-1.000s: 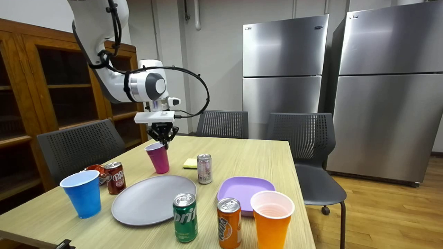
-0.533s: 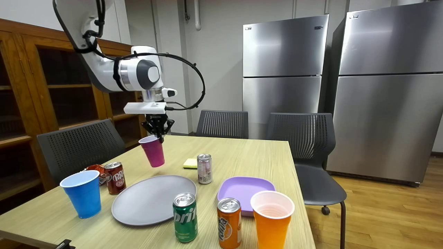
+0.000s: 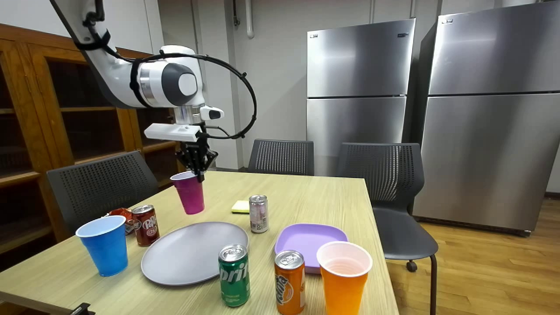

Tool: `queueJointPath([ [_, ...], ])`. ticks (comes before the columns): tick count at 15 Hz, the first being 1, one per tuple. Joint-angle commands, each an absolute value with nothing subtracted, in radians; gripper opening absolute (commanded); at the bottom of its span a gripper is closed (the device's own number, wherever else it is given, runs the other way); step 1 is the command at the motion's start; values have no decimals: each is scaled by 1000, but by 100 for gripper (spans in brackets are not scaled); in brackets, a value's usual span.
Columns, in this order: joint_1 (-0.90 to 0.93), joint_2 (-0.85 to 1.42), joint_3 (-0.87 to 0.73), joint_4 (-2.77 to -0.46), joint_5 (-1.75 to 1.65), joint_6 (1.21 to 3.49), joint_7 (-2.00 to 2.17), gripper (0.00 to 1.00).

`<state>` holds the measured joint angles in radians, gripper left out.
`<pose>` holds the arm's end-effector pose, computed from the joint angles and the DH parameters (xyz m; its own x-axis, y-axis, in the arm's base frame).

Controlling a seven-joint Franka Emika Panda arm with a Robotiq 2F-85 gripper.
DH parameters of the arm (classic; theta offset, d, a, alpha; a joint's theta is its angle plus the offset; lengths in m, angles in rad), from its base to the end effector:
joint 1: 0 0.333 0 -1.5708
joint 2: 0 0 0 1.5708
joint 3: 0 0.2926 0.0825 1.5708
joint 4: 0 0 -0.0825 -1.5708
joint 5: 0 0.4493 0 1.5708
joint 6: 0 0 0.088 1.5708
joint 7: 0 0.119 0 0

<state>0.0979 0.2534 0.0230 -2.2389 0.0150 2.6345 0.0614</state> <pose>0.5902 0.0719 0.1823 0.9891 0.0436 0.1405 0.0474 -0.9986 -0.0235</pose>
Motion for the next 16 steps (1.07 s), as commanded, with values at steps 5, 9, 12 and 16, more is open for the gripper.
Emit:
queueJointPath([
  [5, 63, 231, -19, -2328, 30, 2638, 184, 1],
  [9, 48, 245, -31, -2329, 40, 2623, 196, 1],
  [12, 45, 257, -35, -2328, 47, 2622, 200, 1],
  [16, 43, 268, -34, -2322, 55, 2620, 203, 1],
])
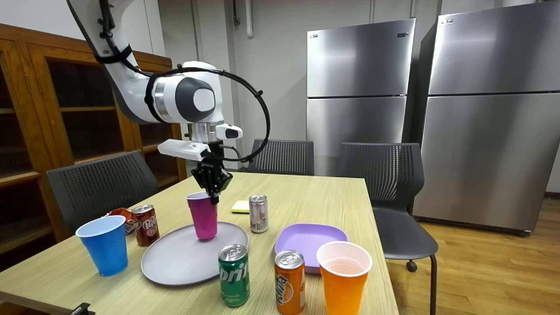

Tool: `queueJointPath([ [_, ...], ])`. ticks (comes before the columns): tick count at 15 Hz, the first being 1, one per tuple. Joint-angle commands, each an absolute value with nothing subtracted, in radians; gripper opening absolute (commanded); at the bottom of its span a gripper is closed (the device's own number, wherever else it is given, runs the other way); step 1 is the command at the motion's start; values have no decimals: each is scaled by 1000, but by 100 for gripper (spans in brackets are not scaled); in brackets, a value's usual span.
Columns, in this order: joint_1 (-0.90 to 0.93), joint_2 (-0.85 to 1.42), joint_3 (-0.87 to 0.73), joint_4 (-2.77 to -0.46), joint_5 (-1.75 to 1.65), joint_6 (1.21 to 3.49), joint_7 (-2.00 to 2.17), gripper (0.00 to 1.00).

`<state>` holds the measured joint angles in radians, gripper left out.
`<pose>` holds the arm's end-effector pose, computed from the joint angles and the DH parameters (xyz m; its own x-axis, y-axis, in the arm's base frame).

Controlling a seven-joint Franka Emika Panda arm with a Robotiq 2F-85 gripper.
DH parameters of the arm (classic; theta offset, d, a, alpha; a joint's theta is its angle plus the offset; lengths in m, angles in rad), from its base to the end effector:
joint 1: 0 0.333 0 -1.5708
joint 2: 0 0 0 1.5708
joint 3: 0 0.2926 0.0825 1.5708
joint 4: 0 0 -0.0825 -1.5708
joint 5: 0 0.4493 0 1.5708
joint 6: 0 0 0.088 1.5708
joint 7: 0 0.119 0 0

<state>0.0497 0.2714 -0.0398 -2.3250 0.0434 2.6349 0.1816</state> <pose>0.5540 0.0034 0.1360 0.9778 -0.2063 0.0359 -0.2057 -0.9784 -0.0186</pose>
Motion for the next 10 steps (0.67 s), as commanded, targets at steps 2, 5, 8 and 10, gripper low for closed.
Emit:
queueJointPath([
  [2, 44, 270, -34, -2321, 55, 2619, 205, 1],
  [5, 46, 271, -35, -2321, 52, 2618, 209, 20],
  [8, 44, 258, -35, -2329, 55, 2614, 212, 44],
  [10, 43, 240, -37, -2338, 55, 2612, 212, 59],
])
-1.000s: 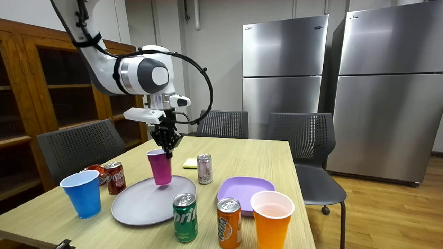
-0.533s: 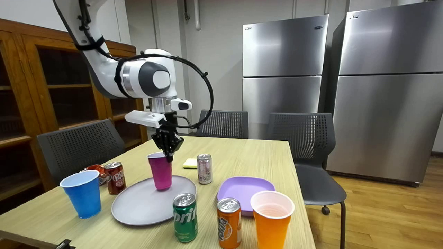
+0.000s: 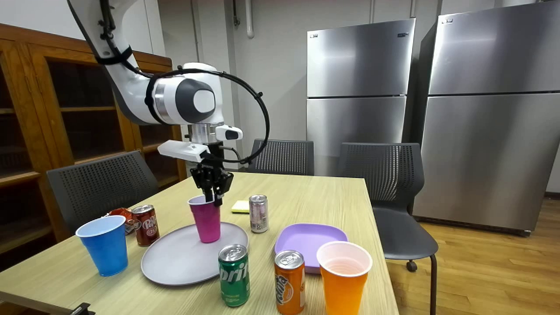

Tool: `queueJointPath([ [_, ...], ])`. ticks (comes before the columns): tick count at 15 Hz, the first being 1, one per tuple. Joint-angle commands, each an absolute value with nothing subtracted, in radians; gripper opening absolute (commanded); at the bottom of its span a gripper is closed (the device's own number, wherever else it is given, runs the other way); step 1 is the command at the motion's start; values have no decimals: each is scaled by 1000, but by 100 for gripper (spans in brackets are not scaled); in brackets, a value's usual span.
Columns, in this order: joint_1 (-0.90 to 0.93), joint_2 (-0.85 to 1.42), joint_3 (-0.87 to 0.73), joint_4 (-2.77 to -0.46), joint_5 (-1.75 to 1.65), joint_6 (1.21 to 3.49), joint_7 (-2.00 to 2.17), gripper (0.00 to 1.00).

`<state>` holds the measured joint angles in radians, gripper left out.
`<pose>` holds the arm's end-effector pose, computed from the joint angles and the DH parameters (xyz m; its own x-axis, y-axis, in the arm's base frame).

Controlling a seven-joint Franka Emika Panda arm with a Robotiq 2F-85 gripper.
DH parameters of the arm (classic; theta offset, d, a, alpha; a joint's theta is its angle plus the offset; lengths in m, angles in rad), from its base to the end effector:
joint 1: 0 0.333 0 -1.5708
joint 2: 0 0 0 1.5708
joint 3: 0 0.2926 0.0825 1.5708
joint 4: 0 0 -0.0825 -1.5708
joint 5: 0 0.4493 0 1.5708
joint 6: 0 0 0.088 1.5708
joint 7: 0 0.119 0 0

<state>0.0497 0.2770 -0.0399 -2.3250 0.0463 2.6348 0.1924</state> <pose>0.5529 0.0032 0.1329 0.9752 -0.2194 0.0299 -0.2189 -0.9756 -0.0190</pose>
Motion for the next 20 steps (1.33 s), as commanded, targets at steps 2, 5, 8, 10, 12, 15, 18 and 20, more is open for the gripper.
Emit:
queueJointPath([
  [2, 39, 214, -39, -2350, 58, 2610, 211, 74],
  [5, 32, 169, -48, -2360, 63, 2606, 210, 98],
  [8, 16, 130, -54, -2354, 78, 2589, 212, 100],
  [10, 6, 122, -62, -2340, 78, 2581, 218, 100],
  [12, -4, 127, -71, -2326, 73, 2582, 228, 100],
  [15, -20, 169, -86, -2295, 78, 2591, 241, 100],
  [18, -32, 219, -96, -2258, 86, 2603, 255, 100],
  [20, -36, 270, -106, -2216, 85, 2608, 275, 100],
])
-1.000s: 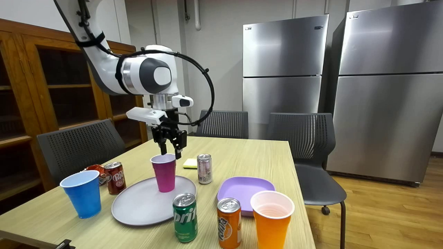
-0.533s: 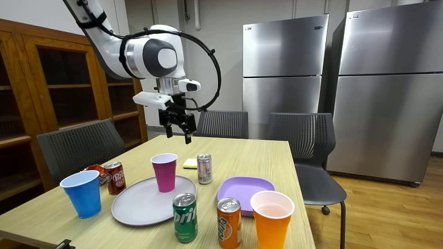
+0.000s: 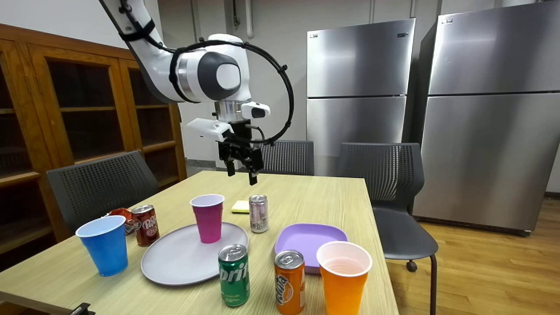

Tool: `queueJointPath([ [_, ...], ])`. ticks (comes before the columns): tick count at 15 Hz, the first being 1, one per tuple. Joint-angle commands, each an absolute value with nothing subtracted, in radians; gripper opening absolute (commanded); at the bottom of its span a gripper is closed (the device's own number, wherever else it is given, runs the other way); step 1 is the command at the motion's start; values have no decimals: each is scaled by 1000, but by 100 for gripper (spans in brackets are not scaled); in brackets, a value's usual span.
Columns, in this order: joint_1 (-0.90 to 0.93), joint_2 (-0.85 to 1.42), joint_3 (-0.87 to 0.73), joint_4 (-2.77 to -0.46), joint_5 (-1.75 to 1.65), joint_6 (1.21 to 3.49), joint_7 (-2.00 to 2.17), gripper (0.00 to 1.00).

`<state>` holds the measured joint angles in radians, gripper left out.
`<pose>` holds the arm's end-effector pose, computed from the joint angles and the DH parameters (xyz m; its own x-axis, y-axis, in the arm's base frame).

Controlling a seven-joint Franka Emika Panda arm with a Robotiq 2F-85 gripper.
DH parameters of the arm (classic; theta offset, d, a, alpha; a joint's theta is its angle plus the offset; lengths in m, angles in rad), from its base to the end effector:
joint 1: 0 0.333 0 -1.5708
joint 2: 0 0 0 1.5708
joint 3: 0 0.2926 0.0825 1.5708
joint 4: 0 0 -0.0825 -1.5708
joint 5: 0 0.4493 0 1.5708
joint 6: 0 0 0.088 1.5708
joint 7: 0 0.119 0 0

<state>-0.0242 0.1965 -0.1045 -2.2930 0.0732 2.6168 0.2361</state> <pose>0.5736 -0.0772 0.1906 0.9043 -0.4100 0.1187 -0.4065 -0.9121 -0.0534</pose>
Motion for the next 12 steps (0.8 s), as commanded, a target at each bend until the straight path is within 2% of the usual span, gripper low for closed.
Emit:
queueJointPath([
  [1, -38, 297, -107, -2193, 91, 2611, 282, 100],
  [12, -33, 524, -119, -1970, 102, 2575, 297, 100],
])
